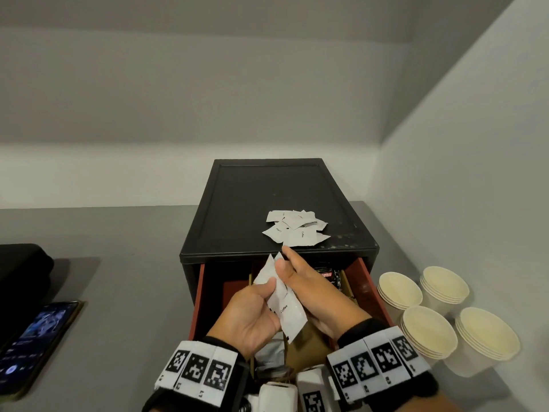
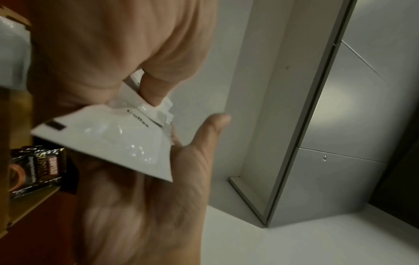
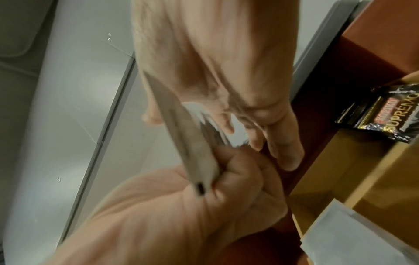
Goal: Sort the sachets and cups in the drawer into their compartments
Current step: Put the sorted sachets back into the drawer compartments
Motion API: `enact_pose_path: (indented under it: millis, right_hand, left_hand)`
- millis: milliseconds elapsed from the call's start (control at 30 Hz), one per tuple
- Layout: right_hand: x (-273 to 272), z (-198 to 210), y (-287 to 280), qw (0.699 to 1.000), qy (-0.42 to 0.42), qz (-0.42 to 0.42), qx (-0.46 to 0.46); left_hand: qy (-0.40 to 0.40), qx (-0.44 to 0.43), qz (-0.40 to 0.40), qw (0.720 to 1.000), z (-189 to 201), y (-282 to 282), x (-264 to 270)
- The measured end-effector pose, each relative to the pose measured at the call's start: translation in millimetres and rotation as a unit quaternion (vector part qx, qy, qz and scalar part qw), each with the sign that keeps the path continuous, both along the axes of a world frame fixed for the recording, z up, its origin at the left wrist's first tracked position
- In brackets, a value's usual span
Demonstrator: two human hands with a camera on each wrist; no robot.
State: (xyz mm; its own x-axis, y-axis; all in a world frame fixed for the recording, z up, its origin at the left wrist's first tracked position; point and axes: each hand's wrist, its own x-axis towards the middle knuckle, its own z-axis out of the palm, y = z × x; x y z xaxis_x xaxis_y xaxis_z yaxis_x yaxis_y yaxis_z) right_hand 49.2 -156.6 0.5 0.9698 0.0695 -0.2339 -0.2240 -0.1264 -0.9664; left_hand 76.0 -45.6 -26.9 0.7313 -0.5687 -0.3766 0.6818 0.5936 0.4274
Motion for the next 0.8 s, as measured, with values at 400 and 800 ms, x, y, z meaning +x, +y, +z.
enact_pose_path:
  millis: [400,800]
  right_hand:
    - [-10,16,-37,0.968,-0.088,0.037,-0.231]
    - [6,21,-19,0.952,-0.148,0.041,-0.263]
  left_hand:
    - [-0.028,0.029,0.08,0.996,7,16,14]
    - [-0.057,0.025,-0.008,0.998,14,5,-1]
